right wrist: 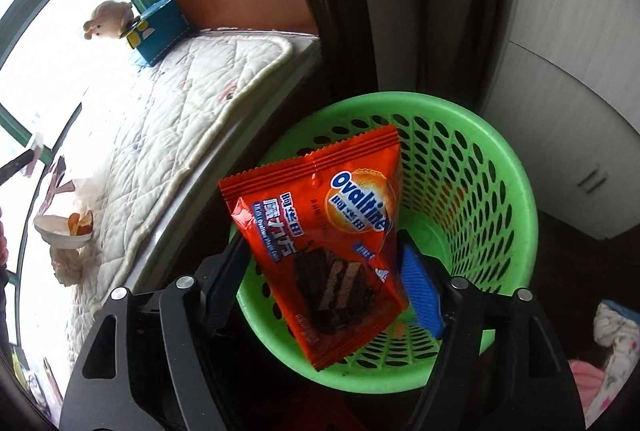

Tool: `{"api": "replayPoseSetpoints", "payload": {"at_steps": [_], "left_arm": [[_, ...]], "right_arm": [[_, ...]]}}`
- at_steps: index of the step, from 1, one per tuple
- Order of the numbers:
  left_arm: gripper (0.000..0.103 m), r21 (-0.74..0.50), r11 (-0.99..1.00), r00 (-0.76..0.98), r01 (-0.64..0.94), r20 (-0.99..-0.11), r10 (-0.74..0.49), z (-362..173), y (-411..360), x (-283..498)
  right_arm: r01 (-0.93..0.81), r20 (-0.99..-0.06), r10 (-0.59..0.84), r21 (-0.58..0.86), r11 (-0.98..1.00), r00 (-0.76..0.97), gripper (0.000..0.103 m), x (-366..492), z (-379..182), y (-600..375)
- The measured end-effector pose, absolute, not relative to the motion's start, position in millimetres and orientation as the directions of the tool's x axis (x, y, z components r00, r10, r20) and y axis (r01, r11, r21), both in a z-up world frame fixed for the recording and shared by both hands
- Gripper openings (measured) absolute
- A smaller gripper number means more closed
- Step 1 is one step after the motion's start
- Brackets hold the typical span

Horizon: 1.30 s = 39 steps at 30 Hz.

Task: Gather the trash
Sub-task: 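Carry red wrapper to basket with right tool while left tool grasps foam block, then open right tool over basket while left tool drops foam block in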

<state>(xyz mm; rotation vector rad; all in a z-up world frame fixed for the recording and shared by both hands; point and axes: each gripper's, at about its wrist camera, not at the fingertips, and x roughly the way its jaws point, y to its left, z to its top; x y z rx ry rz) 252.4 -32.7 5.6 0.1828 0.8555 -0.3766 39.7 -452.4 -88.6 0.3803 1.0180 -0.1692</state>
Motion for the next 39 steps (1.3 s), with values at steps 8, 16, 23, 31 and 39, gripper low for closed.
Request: {"api": "replayPoseSetpoints", "payload": {"at_steps": [8, 16, 23, 31, 39], "left_arm": [[0.066, -0.032, 0.882, 0.6, 0.47, -0.722, -0.346, 37, -72, 219], [0.066, -0.077, 0.818, 0.541, 0.57, -0.714, -0.444, 44, -136, 186], [0.066, -0.102, 0.758, 0.459, 0.645, -0.742, -0.49, 27, -198, 163], [0.066, -0.135, 0.71, 0.363, 0.691, -0.785, -0.503, -5, -263, 144], [0.066, -0.154, 0.694, 0.299, 0.703, -0.822, -0.485, -36, -316, 133]], "right_arm": [[0.314, -0.835, 0.05, 0.261, 0.913, 0.548, 0.087, 26, -81, -465], [0.303, -0.814, 0.049, 0.27, 0.914, 0.579, 0.087, 9, -70, -471], [0.293, -0.791, 0.055, 0.29, 0.911, 0.61, 0.087, -13, -61, -478], [0.318, -0.774, 0.043, 0.309, 0.897, 0.632, 0.087, -38, -59, -497], [0.341, -0.762, 0.042, 0.338, 0.877, 0.646, 0.087, -60, -63, -516]]}}
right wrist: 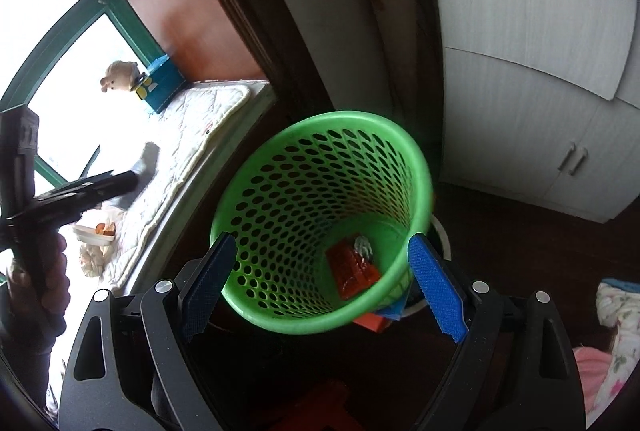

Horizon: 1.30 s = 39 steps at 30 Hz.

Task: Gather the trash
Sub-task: 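Open right tool over basket while left tool drops foam block in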

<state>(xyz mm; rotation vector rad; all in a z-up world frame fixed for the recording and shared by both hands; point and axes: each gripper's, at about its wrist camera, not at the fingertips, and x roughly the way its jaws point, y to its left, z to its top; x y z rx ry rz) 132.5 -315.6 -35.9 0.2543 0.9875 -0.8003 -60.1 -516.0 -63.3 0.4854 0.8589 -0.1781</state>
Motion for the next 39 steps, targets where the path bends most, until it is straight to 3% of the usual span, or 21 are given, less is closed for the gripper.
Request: {"api": "replayPoseSetpoints", "payload": {"at_steps": [8, 11, 20, 39], "left_arm": [[0.068, -0.165, 0.687, 0.266, 0.708, -0.839, -0.475, -54, -348, 118], [0.076, -0.156, 0.681, 0.267, 0.716, -0.84, -0.473, -55, -355, 113], [0.083, -0.183, 0.672, 0.266, 0.718, -0.819, -0.508, -44, -349, 107], [0.083, -0.163, 0.805, 0.444, 0.57, -0.763, -0.47, 7, -252, 129]], "right_arm": [[0.359, -0.778, 0.036, 0.33, 0.873, 0.627, 0.087, -72, -66, -529], [0.369, -0.778, 0.023, 0.324, 0.871, 0.628, 0.087, -78, -63, -532], [0.382, -0.781, 0.005, 0.311, 0.87, 0.625, 0.087, -82, -60, -533], [0.301, -0.76, 0.038, 0.301, 0.905, 0.648, 0.087, -53, -40, -486]]}}
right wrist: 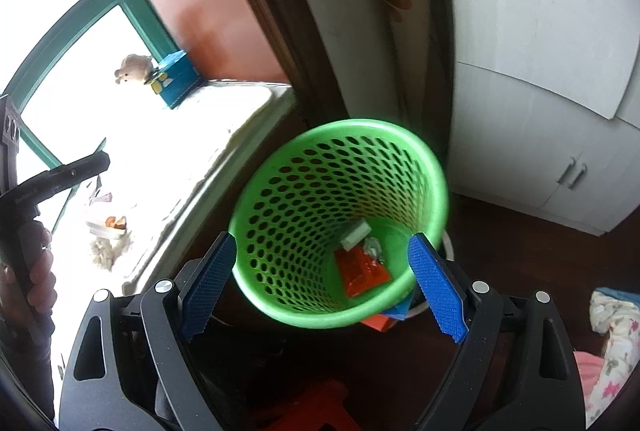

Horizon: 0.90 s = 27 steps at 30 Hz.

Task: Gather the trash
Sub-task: 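Open right tool over basket while left tool drops foam block in, then move both tools back over the mattress toward the pink wrapper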

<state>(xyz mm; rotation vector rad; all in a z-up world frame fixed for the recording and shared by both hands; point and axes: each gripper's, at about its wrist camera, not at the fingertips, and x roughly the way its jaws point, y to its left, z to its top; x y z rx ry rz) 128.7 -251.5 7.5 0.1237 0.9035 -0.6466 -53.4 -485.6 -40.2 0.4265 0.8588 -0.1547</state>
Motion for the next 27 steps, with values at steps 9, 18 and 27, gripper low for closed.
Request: {"api": "replayPoseSetpoints", "payload": {"at_steps": [9, 18, 27], "left_arm": [[0.083, -0.168, 0.852, 0.503, 0.495, -0.744, -0.439, 22, -195, 137], [0.084, -0.173, 0.897, 0.55, 0.406, -0.737, -0.392, 30, -138, 145], [0.084, -0.184, 0.927, 0.581, 0.327, -0.734, -0.351, 34, -92, 154]], "right_arm": [[0.235, -0.749, 0.064, 0.287, 0.929, 0.659, 0.087, -32, -28, -446], [0.132, -0.735, 0.125, 0.281, 0.95, 0.666, 0.087, -2, -19, -405], [0.041, -0.725, 0.182, 0.278, 0.96, 0.664, 0.087, 25, -13, -365]]}}
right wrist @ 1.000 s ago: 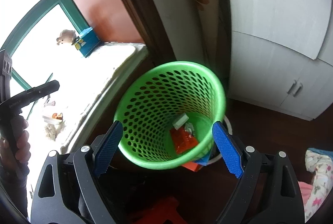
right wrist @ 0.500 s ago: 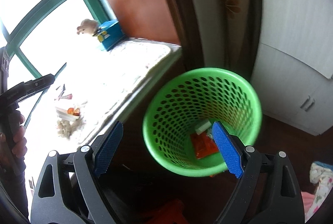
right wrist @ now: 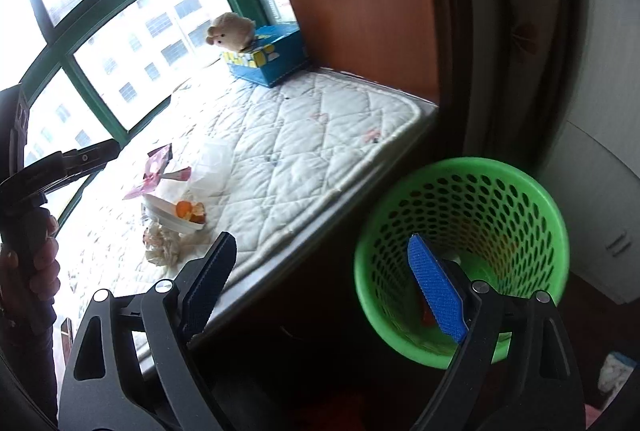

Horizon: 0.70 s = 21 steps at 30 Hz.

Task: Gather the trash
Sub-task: 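Move both tools back over the mattress toward the pink wrapper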

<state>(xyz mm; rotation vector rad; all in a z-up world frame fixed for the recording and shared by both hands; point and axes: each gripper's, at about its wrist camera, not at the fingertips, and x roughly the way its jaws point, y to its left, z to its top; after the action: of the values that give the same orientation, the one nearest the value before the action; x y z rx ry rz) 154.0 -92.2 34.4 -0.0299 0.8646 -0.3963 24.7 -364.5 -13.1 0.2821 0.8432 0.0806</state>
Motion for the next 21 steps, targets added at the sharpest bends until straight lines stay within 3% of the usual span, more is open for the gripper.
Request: {"api": "replayPoseSetpoints", "payload": {"at_steps": [21], "left_arm": [[0.084, -0.211, 0.943, 0.593, 0.259, -0.736, -0.328, 30, -50, 167]], "right_arm": [[-0.016, -0.734, 0.21, 0.263, 0.965, 0.646, 0.087, 45, -12, -328]]}}
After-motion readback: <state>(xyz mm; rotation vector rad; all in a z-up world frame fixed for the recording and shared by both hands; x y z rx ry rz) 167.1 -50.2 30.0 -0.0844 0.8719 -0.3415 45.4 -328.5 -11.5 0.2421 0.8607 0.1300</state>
